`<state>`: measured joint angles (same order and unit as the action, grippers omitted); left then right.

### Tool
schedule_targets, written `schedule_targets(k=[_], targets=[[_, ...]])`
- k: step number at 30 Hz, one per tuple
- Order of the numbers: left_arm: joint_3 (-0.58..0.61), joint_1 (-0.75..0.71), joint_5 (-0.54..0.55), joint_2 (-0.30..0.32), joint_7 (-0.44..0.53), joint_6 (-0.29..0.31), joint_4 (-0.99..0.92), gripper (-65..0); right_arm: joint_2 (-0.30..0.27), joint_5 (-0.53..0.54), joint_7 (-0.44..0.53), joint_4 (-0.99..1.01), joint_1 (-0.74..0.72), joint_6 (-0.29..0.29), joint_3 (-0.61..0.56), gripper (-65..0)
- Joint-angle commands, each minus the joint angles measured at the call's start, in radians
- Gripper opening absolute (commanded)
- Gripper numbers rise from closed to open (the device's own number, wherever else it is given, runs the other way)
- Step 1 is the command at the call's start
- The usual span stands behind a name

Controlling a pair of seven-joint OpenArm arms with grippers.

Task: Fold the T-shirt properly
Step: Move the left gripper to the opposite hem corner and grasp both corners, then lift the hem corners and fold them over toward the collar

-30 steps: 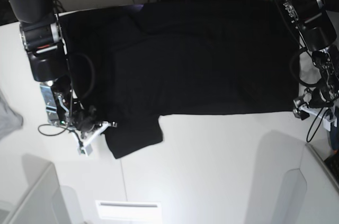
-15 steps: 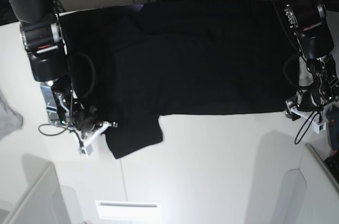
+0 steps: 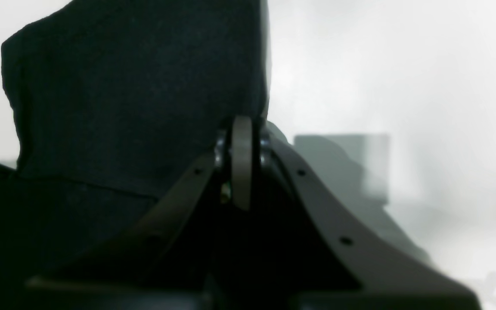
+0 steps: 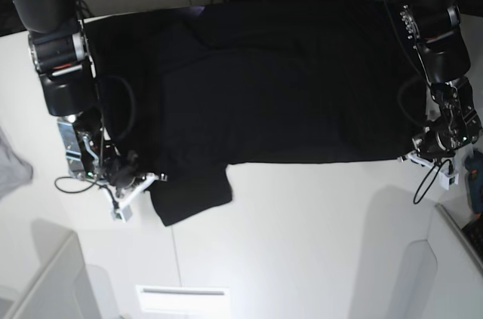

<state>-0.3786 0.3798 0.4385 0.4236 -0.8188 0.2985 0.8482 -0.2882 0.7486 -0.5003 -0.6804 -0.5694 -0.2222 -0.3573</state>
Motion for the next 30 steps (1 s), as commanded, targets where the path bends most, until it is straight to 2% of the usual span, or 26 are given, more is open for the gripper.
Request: schedule_targets(k=[1, 5, 9, 12, 18, 27, 30], targets=[[-0.001, 0.017, -0.002, 0.017, -0.009, 0.003, 0.01, -65.0, -0.01, 0.002, 0.021, -0.017, -0.028, -0.009, 0.007, -65.0], [-0.012, 0.011, 0.007, 0.017, -0.009, 0.008, 0.05, -65.0, -0.01, 0.004, 0.071, -0.019, -0.01, -0.009, 0.007, -65.0], [-0.013, -0.017, 0.009, 0.017, -0.012, 0.008, 0.141, -65.0, -0.01, 0.005, 0.078, -0.029, 0.002, -0.01, 0.008, -65.0], [-0.013, -0.025, 0.009, 0.019, -0.017, 0.008, 0.188, -65.0, -0.016, 0.005, 0.108, -0.123, 0.039, -0.004, 0.008, -65.0], [-0.013, -0.054, 0.01, 0.019, -0.017, 0.009, 0.225, -65.0, -0.013, -0.002, 0.088, -0.226, 0.091, -0.003, 0.126, -65.0], [-0.015, -0.127, 0.013, 0.019, -0.018, 0.009, 0.329, -65.0, -0.016, 0.001, 0.093, -0.273, 0.13, -0.003, 0.14, -65.0], [-0.015, -0.158, 0.102, 0.027, -0.018, 0.009, 0.348, -65.0, -0.018, -0.001, 0.094, -0.338, 0.16, -0.003, 0.14, -65.0]])
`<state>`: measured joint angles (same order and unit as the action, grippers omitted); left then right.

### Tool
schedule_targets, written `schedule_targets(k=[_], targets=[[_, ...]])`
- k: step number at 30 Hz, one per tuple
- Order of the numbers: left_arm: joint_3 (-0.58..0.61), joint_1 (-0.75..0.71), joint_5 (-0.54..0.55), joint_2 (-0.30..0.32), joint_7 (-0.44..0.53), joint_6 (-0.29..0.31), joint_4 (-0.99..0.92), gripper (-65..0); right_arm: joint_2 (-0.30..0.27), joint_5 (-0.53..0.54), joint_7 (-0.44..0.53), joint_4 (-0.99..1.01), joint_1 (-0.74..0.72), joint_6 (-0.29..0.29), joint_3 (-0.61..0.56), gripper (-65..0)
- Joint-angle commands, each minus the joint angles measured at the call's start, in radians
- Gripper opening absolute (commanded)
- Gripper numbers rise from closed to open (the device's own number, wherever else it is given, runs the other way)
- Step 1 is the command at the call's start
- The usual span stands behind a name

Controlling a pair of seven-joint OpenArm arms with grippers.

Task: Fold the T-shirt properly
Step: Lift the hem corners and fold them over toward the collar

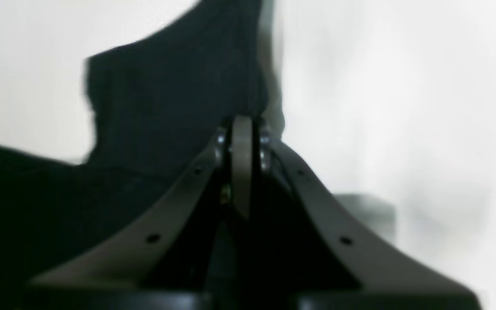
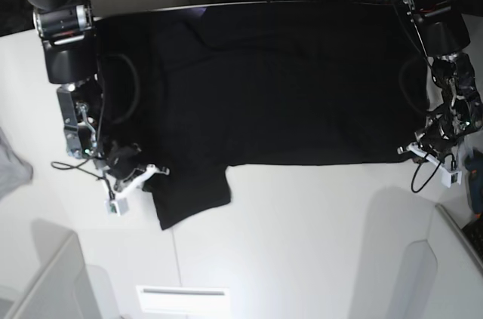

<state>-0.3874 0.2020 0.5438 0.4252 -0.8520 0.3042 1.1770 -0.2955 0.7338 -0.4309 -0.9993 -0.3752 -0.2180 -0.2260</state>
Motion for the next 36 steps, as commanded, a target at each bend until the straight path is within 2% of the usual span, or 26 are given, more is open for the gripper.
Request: schedule_targets(k=[1, 5, 11, 19, 25, 32, 36], targets=[[-0.006, 0.011, 0.045, 0.042, 0.015, 0.003, 0.017, -65.0, -0.011, 0.014, 0.025, -0.031, -0.026, -0.007, 0.009, -65.0], [-0.005, -0.029, 0.198, 0.087, 0.015, 0.002, 0.022, -65.0, -0.011, 0.013, 0.025, -0.04, -0.017, -0.005, 0.01, -65.0], [-0.005, -0.088, 0.259, 0.122, 0.015, 0.002, 0.074, -65.0, -0.017, 0.013, 0.027, -0.079, 0.011, -0.005, 0.01, -65.0], [-0.006, -0.144, 0.405, 0.171, 0.015, 0.002, 0.076, -65.0, -0.063, 0.013, 0.027, -0.149, 0.045, -0.005, 0.01, -65.0], [-0.006, -0.163, 0.421, 0.18, 0.015, 0.002, 0.096, -65.0, -0.087, 0.013, 0.027, -0.161, 0.058, -0.005, 0.01, -65.0], [-0.1, -0.224, 0.422, 0.18, 0.014, 0.002, 0.156, -65.0, -0.107, 0.013, 0.027, -0.181, 0.072, -0.005, 0.01, -65.0], [-0.109, -0.237, 0.417, 0.18, -0.042, 0.002, 0.162, -65.0, -0.12, 0.013, 0.027, -0.226, 0.089, -0.005, 0.01, -65.0]])
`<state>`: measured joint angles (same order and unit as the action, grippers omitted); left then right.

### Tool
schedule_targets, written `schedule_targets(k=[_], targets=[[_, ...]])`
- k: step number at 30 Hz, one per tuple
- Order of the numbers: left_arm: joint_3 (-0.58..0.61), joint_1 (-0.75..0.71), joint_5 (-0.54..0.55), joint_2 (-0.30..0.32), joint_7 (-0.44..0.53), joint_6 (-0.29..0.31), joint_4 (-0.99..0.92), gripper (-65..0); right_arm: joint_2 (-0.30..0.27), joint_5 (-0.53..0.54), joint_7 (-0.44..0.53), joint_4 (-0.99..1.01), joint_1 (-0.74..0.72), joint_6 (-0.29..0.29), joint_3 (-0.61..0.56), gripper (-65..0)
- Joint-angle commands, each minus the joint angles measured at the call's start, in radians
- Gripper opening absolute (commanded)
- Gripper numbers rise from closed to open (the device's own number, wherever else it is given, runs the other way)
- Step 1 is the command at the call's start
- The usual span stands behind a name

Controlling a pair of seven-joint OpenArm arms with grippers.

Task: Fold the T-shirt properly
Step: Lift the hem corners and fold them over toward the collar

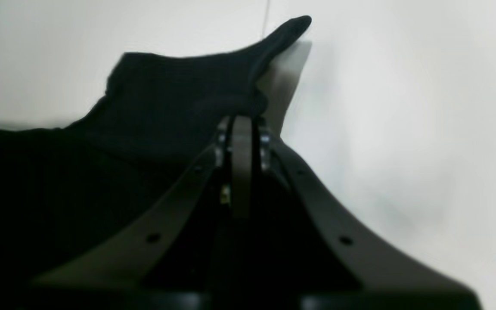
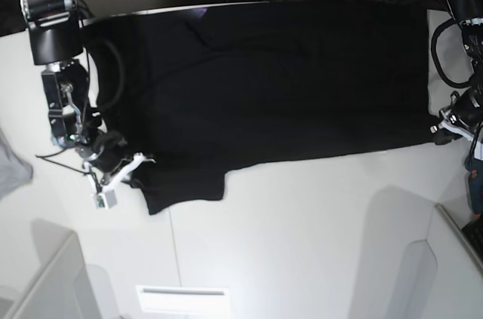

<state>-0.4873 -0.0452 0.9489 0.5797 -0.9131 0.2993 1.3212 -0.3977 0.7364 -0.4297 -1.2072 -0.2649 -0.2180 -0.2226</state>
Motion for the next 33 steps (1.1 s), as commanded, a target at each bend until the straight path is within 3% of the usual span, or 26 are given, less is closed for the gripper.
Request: schedule_targets(k=[1, 5, 10, 15, 19, 25, 33], targets=[[-0.009, 0.006, 0.012, 0.024, 0.015, 0.007, 0.024, -65.0, -0.017, 0.01, 0.025, -0.021, -0.017, -0.005, 0.007, -65.0], [-0.009, -0.002, 0.015, 0.021, 0.01, 0.007, 0.042, -65.0, -0.017, 0.01, 0.024, -0.027, 0.011, -0.005, 0.012, -65.0], [-0.009, -0.038, 0.012, 0.024, 0.01, 0.007, 0.065, -65.0, -0.013, 0.01, 0.024, -0.058, 0.079, -0.014, 0.122, -65.0], [-0.009, -0.068, 0.017, 0.024, 0.01, 0.007, 0.067, -65.0, -0.017, 0.01, 0.016, -0.132, 0.131, -0.014, 0.162, -65.0], [-0.009, -0.095, 0.017, 0.021, 0.01, 0.007, 0.071, -65.0, -0.014, 0.01, -0.041, -0.178, 0.164, -0.014, 0.2, -65.0], [-0.011, -0.149, 0.017, 0.021, 0.01, 0.007, 0.139, -65.0, -0.014, 0.016, -0.051, -0.254, 0.235, -0.014, 0.259, -65.0], [-0.04, -0.223, 0.018, 0.018, 0.01, 0.007, 0.18, -65.0, -0.008, 0.016, -0.166, -0.374, 0.309, -0.014, 0.361, -65.0]])
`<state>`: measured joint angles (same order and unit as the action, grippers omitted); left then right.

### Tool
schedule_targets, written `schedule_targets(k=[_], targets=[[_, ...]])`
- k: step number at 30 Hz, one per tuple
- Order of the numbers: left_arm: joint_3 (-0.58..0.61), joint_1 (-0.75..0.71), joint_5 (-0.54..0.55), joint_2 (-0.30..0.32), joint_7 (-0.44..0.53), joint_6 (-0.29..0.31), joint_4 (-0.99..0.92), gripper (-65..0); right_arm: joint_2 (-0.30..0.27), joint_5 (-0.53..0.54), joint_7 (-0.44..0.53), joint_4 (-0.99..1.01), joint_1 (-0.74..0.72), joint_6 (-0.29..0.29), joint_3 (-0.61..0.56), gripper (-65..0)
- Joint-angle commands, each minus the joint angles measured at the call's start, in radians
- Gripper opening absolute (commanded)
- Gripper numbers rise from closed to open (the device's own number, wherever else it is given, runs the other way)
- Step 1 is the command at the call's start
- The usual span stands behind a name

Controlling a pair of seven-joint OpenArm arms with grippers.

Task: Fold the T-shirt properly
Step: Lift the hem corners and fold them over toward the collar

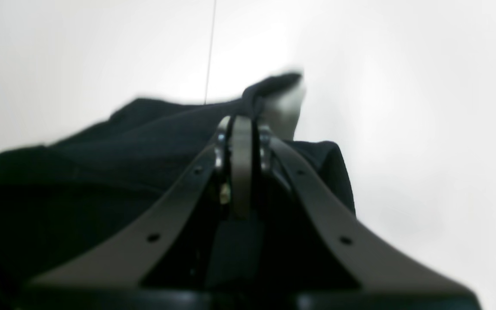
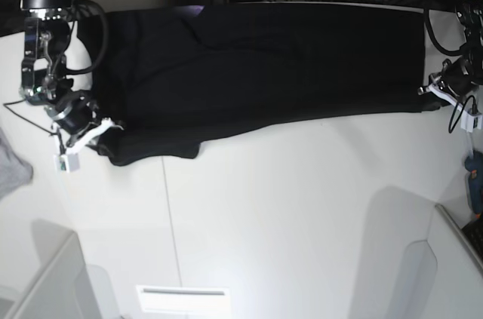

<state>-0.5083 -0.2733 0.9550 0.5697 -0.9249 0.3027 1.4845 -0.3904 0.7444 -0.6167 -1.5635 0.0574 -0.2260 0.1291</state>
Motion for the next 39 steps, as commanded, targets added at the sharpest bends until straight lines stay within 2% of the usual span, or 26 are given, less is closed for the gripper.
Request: schedule_targets(k=[1, 4, 7, 15, 34, 39], targets=[[-0.042, -0.005, 0.012, 0.025, 0.022, 0.003, 0.017, -65.0, -0.015, 0.008, 0.011, -0.03, -0.003, -0.006, 0.014, -65.0], [-0.085, -0.016, 0.012, 0.019, 0.02, 0.005, 0.018, -65.0, -0.014, 0.008, -0.012, -0.071, 0.038, -0.006, 0.048, -65.0], [-0.099, -0.016, 0.012, 0.017, -0.032, 0.005, 0.02, -65.0, 0.0, 0.01, -0.022, -0.099, 0.071, -0.006, 0.059, -65.0], [-0.103, -0.033, 0.011, -0.014, -0.047, 0.005, 0.127, -65.0, 0.063, 0.01, -0.113, -0.214, 0.154, -0.006, 0.171, -65.0], [-0.108, -0.125, 0.005, -0.007, -0.047, 0.005, 0.135, -65.0, 0.064, 0.01, -0.127, -0.314, 0.302, -0.006, 0.182, -65.0], [-0.108, -0.142, 0.005, -0.012, -0.047, 0.005, 0.135, -65.0, 0.067, 0.033, -0.133, -0.344, 0.332, -0.006, 0.241, -65.0]])
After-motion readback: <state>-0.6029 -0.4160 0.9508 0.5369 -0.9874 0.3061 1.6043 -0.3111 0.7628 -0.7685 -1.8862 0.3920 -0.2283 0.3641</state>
